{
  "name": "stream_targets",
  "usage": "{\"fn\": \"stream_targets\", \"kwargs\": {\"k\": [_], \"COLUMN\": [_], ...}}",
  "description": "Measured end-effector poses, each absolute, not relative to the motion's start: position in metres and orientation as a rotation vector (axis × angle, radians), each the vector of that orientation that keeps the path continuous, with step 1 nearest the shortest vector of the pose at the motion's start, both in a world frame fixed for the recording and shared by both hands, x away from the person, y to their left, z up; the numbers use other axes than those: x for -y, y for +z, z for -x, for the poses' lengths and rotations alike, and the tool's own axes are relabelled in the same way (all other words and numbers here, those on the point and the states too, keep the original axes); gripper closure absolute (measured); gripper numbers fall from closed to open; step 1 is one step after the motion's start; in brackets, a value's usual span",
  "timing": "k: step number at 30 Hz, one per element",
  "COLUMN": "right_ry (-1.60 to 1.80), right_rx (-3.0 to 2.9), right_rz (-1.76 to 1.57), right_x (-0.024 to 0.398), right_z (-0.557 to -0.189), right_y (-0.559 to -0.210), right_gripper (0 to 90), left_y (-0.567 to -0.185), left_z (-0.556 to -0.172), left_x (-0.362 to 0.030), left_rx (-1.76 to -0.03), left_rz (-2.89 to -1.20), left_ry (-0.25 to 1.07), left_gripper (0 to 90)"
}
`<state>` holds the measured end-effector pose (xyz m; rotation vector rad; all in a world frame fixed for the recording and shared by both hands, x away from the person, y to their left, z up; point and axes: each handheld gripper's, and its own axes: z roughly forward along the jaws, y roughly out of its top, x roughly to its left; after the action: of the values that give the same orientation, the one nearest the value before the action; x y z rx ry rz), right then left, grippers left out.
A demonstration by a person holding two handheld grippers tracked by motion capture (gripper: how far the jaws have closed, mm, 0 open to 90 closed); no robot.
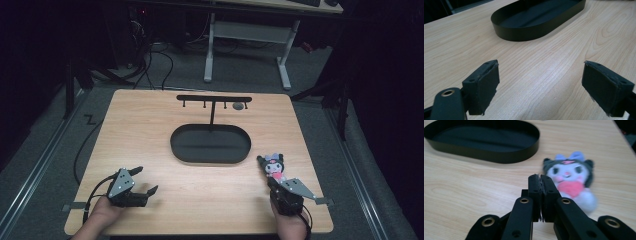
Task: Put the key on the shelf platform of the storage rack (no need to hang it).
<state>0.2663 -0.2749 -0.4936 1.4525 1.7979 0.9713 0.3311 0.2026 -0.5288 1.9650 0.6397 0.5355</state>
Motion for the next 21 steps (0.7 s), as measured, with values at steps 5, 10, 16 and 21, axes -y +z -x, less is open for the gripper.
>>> {"fn": "stream_targets", "kwargs": {"k": [5, 10, 16, 21], "right_ry": [0.928, 0.877, 0.836, 0.841], "right_rx": [-1.875, -1.887, -1.858, -1.816], "right_rz": [-1.469, -1.507, -1.556, -1.584], "right_x": [0.267, 0.271, 0.285, 0.298], "right_z": [-0.274, -0.284, -0.285, -0.282], "right_y": [-0.506, -0.516, -0.518, -0.515], "right_gripper": [87.3, 87.3, 87.2, 86.2], "left_y": [-0.529, -0.529, -0.529, -0.529], "left_z": [-0.331, -0.330, -0.331, -0.330], "left_x": [-0.202, -0.203, -0.203, -0.203], "left_rx": [-0.637, -0.635, -0.639, -0.634], "left_rz": [-1.965, -1.966, -1.964, -1.966], "left_ry": [0.534, 0.535, 0.534, 0.535], "left_gripper": [15.4, 15.4, 15.4, 15.4]}}
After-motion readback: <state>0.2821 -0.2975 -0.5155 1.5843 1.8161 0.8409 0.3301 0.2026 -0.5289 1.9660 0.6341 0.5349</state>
